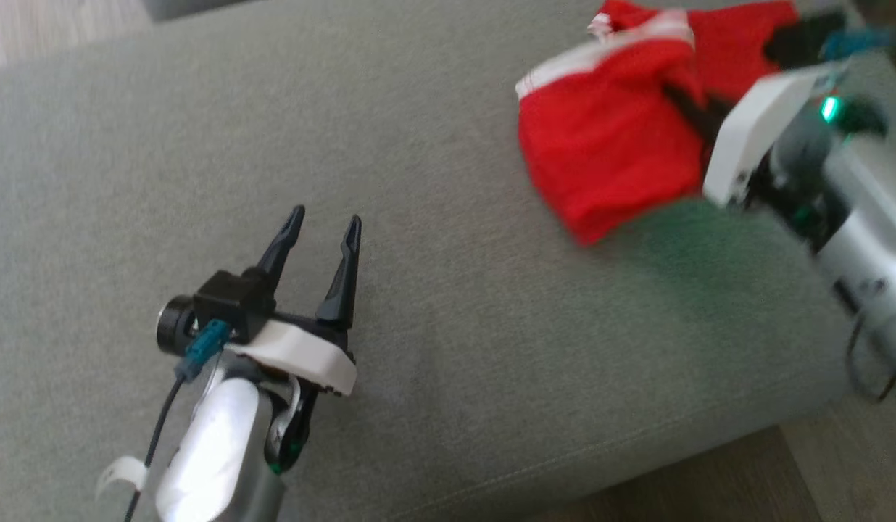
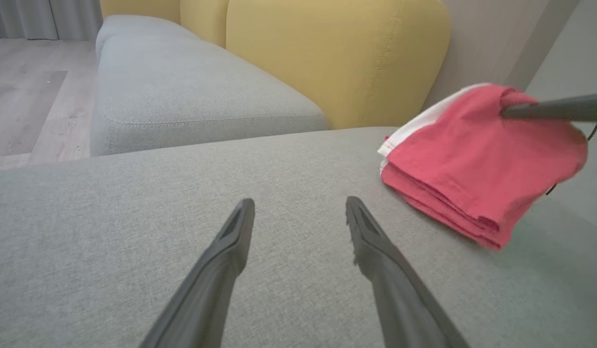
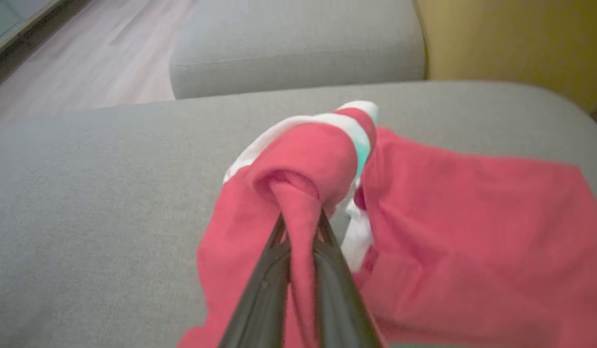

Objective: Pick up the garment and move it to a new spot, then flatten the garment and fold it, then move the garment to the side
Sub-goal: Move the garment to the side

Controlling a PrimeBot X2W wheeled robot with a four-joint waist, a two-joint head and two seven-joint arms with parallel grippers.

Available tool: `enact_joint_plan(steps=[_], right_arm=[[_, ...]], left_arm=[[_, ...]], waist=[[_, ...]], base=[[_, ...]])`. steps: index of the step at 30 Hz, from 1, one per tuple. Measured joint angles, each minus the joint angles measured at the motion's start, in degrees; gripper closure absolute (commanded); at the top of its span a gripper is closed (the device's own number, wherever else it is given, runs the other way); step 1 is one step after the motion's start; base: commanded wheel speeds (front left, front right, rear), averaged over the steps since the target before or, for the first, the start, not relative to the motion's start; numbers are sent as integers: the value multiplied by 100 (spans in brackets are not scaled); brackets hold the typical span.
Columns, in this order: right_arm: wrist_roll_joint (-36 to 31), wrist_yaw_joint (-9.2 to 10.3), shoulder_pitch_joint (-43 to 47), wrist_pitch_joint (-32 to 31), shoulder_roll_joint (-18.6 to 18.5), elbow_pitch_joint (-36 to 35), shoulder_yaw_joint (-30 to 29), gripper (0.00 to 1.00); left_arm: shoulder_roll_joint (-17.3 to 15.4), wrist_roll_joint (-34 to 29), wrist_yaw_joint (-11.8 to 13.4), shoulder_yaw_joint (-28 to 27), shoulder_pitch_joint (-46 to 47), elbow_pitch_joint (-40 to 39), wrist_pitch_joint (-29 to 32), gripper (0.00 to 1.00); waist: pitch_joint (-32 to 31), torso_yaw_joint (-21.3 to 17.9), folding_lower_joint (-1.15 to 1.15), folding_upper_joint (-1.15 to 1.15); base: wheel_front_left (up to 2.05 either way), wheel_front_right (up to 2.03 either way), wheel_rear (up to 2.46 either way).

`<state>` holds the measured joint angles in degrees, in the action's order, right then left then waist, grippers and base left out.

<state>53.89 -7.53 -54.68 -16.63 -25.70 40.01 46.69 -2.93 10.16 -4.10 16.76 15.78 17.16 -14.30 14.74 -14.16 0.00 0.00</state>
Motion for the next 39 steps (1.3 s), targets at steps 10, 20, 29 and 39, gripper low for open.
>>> enact_joint_plan(steps=[10,20,29,39], right_arm=[[145,0,-881,-43,-896,448,348,100],[-573,0,-1260,115,-1481,1151,1046,5],[-1439,0,-1559,1274,-1156,2617,1000,0],[-1570,0,-1631,2899,-690,2819,552,0]], left_arm=[[-44,-1,0,111,292,89,1,0],[-80,-48,8,133,382,90,3,0],[-78,14,23,110,555,115,2,0],[-110,374,167,-323,246,-94,0,0]], waist=[[583,319,0,0],[1019,626,0,0],[927,769,0,0],[20,770,-1,0]], base=[[0,0,0],[0,0,0],[0,0,0],[0,0,0]])
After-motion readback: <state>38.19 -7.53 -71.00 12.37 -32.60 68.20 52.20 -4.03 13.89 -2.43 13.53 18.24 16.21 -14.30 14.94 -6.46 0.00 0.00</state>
